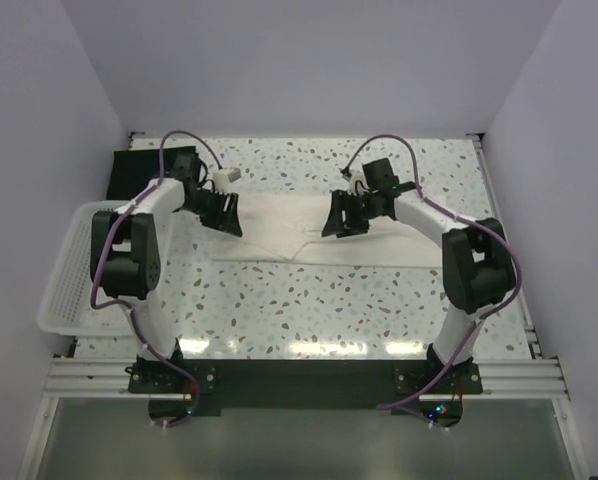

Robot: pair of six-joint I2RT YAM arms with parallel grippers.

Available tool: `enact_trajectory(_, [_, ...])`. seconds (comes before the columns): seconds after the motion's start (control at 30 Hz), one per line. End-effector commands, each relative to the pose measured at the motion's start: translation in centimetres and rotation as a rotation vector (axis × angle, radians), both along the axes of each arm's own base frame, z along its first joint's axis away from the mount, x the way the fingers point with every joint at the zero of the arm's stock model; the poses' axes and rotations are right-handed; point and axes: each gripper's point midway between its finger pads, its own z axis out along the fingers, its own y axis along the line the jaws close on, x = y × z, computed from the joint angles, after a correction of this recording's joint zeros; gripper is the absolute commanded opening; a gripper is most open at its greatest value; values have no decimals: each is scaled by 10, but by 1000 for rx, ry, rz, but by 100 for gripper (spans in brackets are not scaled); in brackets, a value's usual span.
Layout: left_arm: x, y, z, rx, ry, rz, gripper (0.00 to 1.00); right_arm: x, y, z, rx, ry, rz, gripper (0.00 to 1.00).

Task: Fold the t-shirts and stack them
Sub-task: Fold the tshirt

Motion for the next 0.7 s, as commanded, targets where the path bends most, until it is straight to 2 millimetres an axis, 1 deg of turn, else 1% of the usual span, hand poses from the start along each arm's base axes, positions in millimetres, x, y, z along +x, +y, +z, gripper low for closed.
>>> enact_trajectory(0.0, [-1,-6,-8,-39,38,42,53,9,43,6,129,38,-88,57])
enact_trajectory(0.03, [-1,-6,-9,-39,44,48,53,3,58,5,143,50,-82,57])
enact_trajectory(0.07, [-2,-6,-11,-38,52,51,52,1,65,2,145,60,-79,57])
enact_trajectory(0.1, [-4,-4,-17,-24,71,63,52,-2,71,-5,145,96,-95,57])
enact_trajectory(0.13, [-3,-3,-19,-21,71,67,52,-7,82,-8,149,105,-82,57])
enact_trajectory(0.23, [-2,-2,-25,-11,79,76,52,-14,98,-24,134,156,-92,56])
enact_trajectory(0.33, [0,-3,-29,-17,95,84,51,-14,109,-30,133,186,-100,52])
enact_trajectory(0.37, [1,-4,-30,-19,100,86,51,-15,110,-39,126,211,-106,50])
enact_trajectory(0.43, [2,-4,-31,-20,102,89,51,-15,114,-43,141,238,-118,49])
enact_trajectory(0.47, [1,-4,-31,-23,106,89,50,-16,115,-50,138,255,-119,47])
enact_trajectory(0.57, [-4,-5,-33,-28,113,93,50,-16,121,-53,154,277,-122,42])
enact_trajectory(0.67, [-11,-5,-36,-29,122,94,50,-15,126,-52,171,284,-118,40])
